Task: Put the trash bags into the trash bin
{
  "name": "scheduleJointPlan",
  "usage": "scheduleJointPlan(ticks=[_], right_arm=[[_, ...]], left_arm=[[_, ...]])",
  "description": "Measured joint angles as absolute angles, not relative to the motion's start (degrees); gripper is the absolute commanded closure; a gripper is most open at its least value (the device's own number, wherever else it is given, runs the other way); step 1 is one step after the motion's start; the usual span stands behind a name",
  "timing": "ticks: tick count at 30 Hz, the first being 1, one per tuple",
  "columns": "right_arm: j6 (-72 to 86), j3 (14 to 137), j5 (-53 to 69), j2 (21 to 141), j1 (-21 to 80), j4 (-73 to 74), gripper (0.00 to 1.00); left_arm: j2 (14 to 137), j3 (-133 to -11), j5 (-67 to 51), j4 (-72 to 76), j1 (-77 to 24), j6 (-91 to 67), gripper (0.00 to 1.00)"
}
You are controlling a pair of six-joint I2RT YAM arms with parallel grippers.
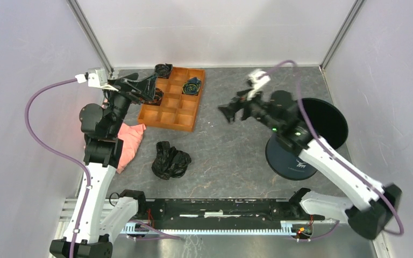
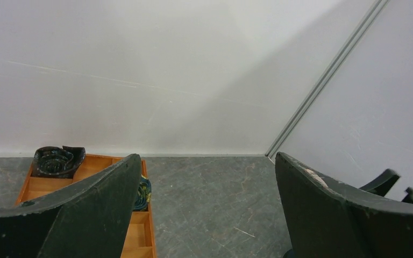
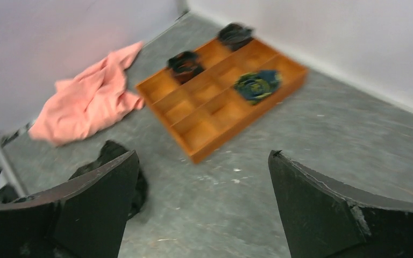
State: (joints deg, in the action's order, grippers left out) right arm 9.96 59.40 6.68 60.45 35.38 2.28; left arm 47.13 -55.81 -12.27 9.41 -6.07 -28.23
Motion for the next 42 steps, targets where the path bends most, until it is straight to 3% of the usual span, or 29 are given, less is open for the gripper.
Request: scheduleJointPlan(ticks=[8,13,17,22,30,36,38,42], right_arm=[[6.2,64.9,-0.75,81.01,58.33,4.19,0.02],[2.31,64.9,-4.03,93.8,69.14,3.51,0.12],[-3.64,64.93,-8.45,100.62,75.48,2.7,0.14],[-12.75,63.66,-14.61,103.02,79.99,-4.08,0.05],[-30.72,57.82,-20.1,103.04,84.03,-18.15,0.05],[-38.11,60.01,-19.46,107.48,84.53,-24.38,0.06],[-39.42,60.6,-19.66,109.43,84.53,-26.44,0.11],[-40.75,62.76,-23.14,114.26,84.53,-29.45,0.31]], left_arm=[[46.17,-55.81,-10.66,9.61,-5.48,-26.87,0.0],[45.63,-55.81,-9.23,9.58,-4.67,-26.85,0.0],[45.65,-55.81,-9.13,9.54,-4.36,-26.85,0.0],[45.76,-55.81,-9.15,9.56,-4.19,-26.85,0.0],[46.13,-55.81,-9.39,9.54,-3.11,-26.87,0.0],[46.33,-55.81,-9.69,9.56,-2.68,-26.87,0.0],[46.52,-55.81,-9.74,9.56,-2.59,-26.87,0.0],[46.83,-55.81,-10.33,9.54,-2.44,-26.89,0.0]])
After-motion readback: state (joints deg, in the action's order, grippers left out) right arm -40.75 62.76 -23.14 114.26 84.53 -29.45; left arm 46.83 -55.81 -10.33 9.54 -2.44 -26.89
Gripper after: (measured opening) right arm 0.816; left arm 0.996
